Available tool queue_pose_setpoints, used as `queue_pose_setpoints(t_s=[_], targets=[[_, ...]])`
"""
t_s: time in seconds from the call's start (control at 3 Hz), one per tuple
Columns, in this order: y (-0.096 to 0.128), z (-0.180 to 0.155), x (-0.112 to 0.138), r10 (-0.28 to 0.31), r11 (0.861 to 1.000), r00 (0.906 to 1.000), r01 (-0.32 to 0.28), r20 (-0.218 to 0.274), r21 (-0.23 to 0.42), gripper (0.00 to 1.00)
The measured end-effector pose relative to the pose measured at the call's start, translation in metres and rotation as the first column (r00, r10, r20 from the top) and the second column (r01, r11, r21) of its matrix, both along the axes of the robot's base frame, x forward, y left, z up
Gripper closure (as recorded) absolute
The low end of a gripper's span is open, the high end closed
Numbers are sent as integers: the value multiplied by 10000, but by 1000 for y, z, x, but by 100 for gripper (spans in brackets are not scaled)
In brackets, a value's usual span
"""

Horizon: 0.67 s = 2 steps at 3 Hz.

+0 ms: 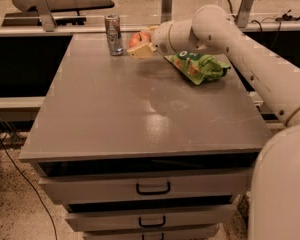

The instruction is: Move apple near redbull can

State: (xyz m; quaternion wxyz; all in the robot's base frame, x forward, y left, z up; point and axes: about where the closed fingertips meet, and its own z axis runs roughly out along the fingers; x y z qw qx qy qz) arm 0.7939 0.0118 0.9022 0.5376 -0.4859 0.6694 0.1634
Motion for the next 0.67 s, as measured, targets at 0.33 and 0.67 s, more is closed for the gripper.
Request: queue_pose_setpoints(t_s=[0.33, 0.67], targets=[[10, -14, 40, -403, 9991, 9992, 403, -11, 122, 99], [14, -25, 59, -691, 9975, 9972, 695, -287, 141, 78]])
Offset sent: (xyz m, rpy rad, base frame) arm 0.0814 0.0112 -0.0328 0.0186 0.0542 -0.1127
